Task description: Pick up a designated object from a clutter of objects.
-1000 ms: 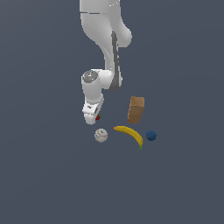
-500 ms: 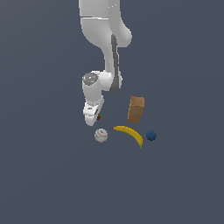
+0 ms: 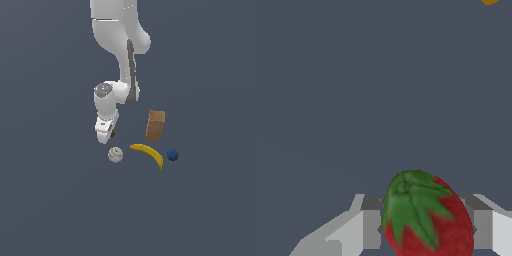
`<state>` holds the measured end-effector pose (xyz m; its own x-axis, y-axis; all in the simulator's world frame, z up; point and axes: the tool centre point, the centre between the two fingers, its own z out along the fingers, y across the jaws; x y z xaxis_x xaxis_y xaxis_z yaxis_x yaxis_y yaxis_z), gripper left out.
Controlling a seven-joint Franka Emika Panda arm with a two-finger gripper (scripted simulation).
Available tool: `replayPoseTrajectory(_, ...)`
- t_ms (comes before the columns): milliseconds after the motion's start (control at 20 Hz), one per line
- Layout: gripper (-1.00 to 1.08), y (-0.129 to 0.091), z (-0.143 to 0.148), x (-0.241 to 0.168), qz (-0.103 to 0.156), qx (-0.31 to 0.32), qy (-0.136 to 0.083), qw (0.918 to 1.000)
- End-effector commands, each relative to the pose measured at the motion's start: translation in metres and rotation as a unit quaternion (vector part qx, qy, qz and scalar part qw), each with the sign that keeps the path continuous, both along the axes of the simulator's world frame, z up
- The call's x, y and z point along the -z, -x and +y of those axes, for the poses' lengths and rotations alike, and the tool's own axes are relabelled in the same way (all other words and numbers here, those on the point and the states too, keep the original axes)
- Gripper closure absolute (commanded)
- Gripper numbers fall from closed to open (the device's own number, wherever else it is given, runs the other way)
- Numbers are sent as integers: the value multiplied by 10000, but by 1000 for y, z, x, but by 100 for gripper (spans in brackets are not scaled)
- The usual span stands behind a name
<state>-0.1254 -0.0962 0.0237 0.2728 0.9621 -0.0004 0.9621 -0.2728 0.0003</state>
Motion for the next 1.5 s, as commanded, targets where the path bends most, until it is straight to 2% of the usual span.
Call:
replayPoseTrajectory(0, 108, -1, 0, -3, -3, -1, 1, 10000)
replayPoseTrajectory(600, 108, -9, 0, -55, 1, -6, 4, 10000)
replayPoseTrajectory(1450, 108, -33, 4, -199, -5, -20, -28, 10000)
